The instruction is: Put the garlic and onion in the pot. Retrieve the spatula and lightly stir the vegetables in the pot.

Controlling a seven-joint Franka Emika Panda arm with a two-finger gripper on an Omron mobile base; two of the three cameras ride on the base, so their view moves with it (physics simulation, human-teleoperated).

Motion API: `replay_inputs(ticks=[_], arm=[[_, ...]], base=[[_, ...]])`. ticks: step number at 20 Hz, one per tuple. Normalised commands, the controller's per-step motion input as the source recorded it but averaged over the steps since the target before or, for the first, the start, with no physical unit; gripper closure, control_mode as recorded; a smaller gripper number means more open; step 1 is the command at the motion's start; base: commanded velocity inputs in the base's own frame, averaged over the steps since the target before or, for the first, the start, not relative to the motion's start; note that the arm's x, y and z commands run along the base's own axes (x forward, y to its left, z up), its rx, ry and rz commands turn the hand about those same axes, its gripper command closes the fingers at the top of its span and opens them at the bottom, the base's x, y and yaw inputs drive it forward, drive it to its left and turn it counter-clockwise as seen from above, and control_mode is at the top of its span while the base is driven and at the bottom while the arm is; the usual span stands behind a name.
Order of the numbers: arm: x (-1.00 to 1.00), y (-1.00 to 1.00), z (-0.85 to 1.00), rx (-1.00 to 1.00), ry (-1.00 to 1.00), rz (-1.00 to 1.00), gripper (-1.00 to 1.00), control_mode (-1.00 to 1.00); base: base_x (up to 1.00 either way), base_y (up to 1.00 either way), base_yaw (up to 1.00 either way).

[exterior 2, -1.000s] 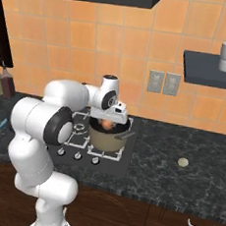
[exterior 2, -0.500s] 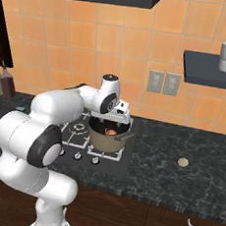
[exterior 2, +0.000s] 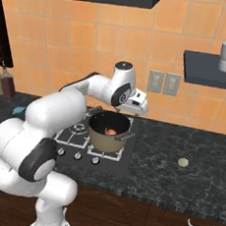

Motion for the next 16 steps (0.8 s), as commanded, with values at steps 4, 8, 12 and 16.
replay_inputs(ticks=[4,8,12,16], arm=[[0.00,-1.00,0.18,0.00,0.01,-0.26,-1.00,-1.00],[-0.03,-1.00,-0.14,0.04,0.03,-0.24,-1.00,-1.00],[-0.22,-1.00,-0.66,0.12,0.00,-0.18,-1.00,-1.00],[-0.25,-1.00,-0.78,0.15,0.00,-0.12,-1.00,-1.00]], base=[[0.00,0.00,0.00],[0.00,0.00,0.00],[0.00,0.00,0.00],[0.00,0.00,0.00]])
